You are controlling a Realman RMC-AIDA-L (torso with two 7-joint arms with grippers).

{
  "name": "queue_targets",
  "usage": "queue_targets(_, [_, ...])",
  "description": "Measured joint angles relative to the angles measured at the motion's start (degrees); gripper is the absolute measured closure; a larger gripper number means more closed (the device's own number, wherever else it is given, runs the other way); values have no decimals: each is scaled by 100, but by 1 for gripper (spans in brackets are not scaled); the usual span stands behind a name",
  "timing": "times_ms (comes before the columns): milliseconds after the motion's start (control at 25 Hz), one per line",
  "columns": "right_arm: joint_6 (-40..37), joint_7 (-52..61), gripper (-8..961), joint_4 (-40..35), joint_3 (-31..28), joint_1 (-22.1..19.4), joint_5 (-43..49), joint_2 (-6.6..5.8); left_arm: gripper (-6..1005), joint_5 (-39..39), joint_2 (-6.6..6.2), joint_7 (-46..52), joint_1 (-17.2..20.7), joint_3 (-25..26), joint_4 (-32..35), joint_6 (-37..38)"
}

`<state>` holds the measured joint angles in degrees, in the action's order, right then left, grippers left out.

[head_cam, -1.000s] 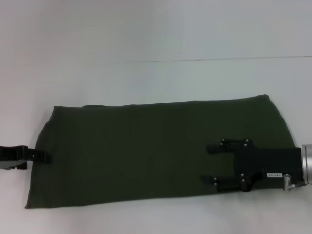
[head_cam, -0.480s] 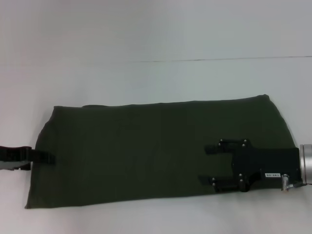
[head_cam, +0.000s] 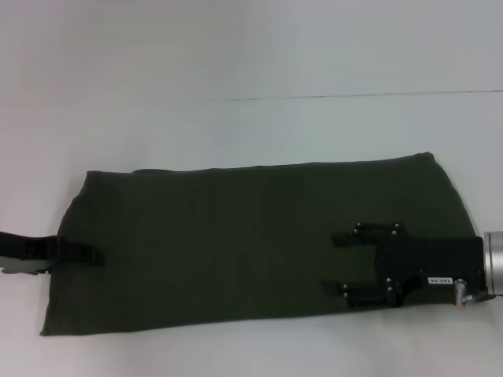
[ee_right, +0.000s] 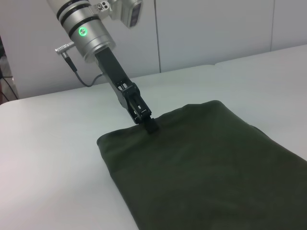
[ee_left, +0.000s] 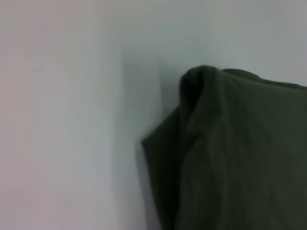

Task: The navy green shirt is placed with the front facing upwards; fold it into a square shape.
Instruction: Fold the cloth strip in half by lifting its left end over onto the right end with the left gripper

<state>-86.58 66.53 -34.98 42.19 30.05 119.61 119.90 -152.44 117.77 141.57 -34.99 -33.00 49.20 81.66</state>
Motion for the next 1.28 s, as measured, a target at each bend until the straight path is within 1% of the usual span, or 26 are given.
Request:
queue_targets(280, [58, 0, 113, 0, -1, -5, 0, -2, 172, 64, -9, -39, -140, 4, -202, 12])
queue_targets(920, [133, 1, 118, -1, -1, -17, 0, -3, 175, 163, -16, -56, -323, 5, -350, 89])
queue_targets(1120, [135, 23, 119, -3, -1, -18, 0, -2, 225, 163, -22, -103, -342, 5, -350, 93])
queue_targets(1280, [133, 89, 119, -30, 0, -18, 0, -3, 333, 163, -31, -205, -341, 5, -350, 95])
